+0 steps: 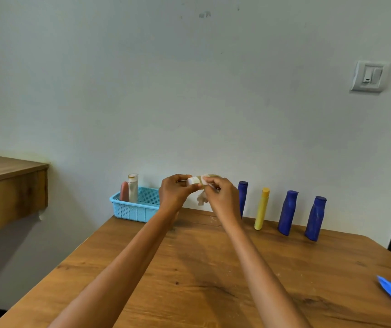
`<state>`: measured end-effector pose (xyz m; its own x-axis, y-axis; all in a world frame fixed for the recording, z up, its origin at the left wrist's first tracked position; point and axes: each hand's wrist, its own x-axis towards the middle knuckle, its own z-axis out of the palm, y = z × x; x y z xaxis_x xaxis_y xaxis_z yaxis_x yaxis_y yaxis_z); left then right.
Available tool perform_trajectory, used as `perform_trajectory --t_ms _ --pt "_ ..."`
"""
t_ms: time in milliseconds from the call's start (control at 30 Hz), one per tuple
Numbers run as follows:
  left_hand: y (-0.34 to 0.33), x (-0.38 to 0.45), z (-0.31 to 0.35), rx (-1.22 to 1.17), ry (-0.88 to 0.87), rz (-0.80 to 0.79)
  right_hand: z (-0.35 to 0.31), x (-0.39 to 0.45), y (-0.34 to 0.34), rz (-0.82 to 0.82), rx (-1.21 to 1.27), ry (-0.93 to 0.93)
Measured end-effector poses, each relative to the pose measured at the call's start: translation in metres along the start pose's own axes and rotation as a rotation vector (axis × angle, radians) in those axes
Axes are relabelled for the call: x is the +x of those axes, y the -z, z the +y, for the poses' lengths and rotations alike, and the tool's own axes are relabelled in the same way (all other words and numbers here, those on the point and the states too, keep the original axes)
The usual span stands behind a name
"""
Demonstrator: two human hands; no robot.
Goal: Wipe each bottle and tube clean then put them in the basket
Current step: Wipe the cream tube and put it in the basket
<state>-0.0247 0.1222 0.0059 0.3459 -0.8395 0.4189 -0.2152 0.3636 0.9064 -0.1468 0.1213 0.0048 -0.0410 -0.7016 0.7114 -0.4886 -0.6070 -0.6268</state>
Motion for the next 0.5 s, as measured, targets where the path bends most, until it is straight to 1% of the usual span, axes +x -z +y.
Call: perform_trajectory --t_ms 67,100,133,233,300,400,500 --pt "0.004 -0.001 -0.001 0.014 -0.023 -0.006 -0.001 0.002 0.001 -0.05 0.062 0.006" --pt "0.005 -0.001 -0.001 0.032 -0.037 -0.022 0.0 0.003 0.004 -0.042 0.099 -0.021" --pt "0.004 -0.001 -0.001 0.052 -0.054 -0.046 0.003 0.005 0.008 -0.008 0.118 -0.059" --pt "0.0 -0.003 0.004 0.12 -0.138 -0.137 0.018 0.011 0.021 0.158 0.105 -0.166" --pt "-0.005 -0.007 0.008 0.142 -0.196 -0.19 0.027 0.014 0.028 0.206 0.072 -0.236" --pt "-0.01 -0.013 0.012 0.176 -0.278 -0.214 0.03 0.015 0.031 0.12 -0.003 -0.312" --pt "-0.012 -0.017 0.009 0.176 -0.317 -0.188 0.02 0.01 0.021 0.033 -0.034 -0.304"
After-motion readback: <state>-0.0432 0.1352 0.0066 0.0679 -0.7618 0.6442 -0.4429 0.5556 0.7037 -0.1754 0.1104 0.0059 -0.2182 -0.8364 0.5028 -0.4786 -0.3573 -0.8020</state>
